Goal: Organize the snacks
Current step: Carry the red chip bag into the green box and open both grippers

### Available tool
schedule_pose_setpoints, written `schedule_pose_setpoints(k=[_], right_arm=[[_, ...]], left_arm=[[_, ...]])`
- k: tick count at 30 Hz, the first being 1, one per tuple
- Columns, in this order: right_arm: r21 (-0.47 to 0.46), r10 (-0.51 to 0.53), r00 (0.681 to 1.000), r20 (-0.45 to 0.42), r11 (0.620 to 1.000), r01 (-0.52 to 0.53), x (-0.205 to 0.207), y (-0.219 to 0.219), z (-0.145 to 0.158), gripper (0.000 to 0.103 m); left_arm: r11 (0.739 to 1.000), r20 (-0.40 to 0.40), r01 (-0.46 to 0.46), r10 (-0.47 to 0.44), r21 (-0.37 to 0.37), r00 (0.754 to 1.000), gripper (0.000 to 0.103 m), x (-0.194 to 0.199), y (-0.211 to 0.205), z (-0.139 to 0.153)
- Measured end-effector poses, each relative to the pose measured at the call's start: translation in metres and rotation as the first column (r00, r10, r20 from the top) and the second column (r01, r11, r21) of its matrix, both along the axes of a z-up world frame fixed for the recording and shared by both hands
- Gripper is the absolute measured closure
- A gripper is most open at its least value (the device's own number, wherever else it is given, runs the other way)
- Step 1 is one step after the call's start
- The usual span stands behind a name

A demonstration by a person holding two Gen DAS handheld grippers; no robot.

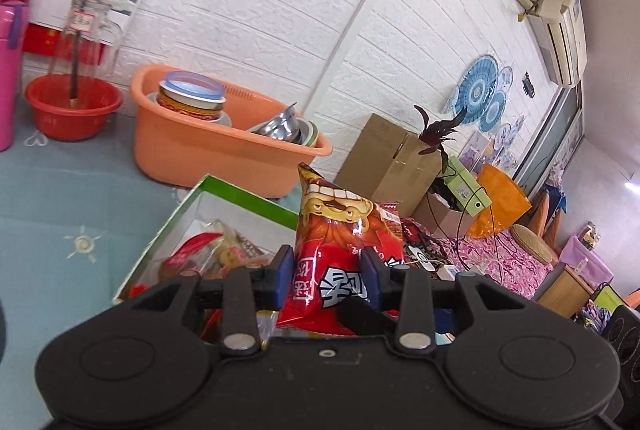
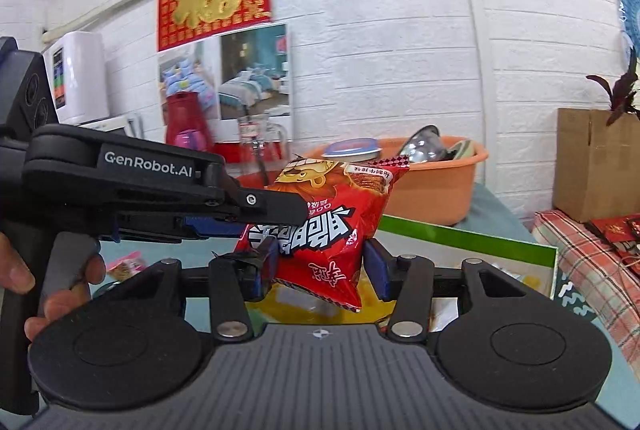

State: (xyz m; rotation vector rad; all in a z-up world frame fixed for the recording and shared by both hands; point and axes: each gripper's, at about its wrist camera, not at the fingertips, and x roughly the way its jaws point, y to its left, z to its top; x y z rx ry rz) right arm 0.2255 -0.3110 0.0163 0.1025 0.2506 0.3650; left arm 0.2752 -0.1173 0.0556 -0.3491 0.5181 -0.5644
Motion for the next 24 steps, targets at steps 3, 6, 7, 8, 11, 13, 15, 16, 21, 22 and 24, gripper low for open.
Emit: schedule_pose_setpoints(k=[3,6,7,8,11,13,15,16,21,22,24], right_arm=[[0.015,-0.025,1.000,-0.010,1.000,0.025,0.018,-0.009,-0.003,0.024],[0.031,-0.042,0.999,-0.017,0.999,0.042,0.033,-0.015,-0.007,0.024],[0.034,-0.044,0.999,-0.018,0.998,0.045,0.037,-0.016,-0.010,0.023],[0.038,-0.043,0.999,-0.023,0.998,0.044,0.041,-0.018,-0.015,0.023],[0.013,-0.050,0.995,-0.090,0.999,0.052,0.051,-0.017,-0.032,0.016],[-0.025,-0.063,0.993,-0.102,0.998,0.061,0.052,-0.014,-0.036,0.015],[-0.031,-0.062,0.995,-0.079,0.998,0.060,0.047,-0.013,-0.033,0.006],[-0.034,-0.068,0.995,-0.067,0.997,0.066,0.045,-0.012,-0.032,0.000],[-0.047,-0.078,0.996,-0.034,0.996,0.076,0.034,-0.009,-0.024,0.000],[-0.048,-0.076,0.997,-0.027,0.996,0.075,0.030,-0.008,-0.022,0.000],[-0.054,-0.071,0.997,-0.009,0.996,0.071,0.020,-0.005,-0.016,0.000]], left_arm=[[1.000,-0.008,0.011,-0.011,-0.004,1.000,0.035,0.022,-0.011,-0.003],[1.000,-0.008,0.018,-0.018,0.004,1.000,0.035,0.040,-0.019,-0.006],[1.000,-0.009,0.021,-0.021,0.012,1.000,0.035,0.046,-0.021,-0.008],[0.999,-0.014,0.027,-0.027,0.024,1.000,0.035,0.051,-0.023,-0.011],[0.998,-0.041,0.013,-0.010,0.054,0.999,0.000,0.060,-0.026,-0.023],[0.998,-0.040,-0.010,0.012,0.059,0.999,0.000,0.058,-0.025,-0.029],[0.998,-0.052,-0.007,0.009,0.055,0.999,0.000,0.056,-0.021,-0.030],[0.999,-0.055,-0.007,0.010,0.052,0.998,0.000,0.054,-0.018,-0.029],[0.998,-0.024,-0.032,0.034,0.051,0.999,0.000,0.034,-0.005,-0.019],[0.998,-0.023,-0.036,0.037,0.049,0.999,0.000,0.030,-0.002,-0.017],[0.998,-0.023,-0.050,0.051,0.045,0.998,0.000,0.019,0.005,-0.014]])
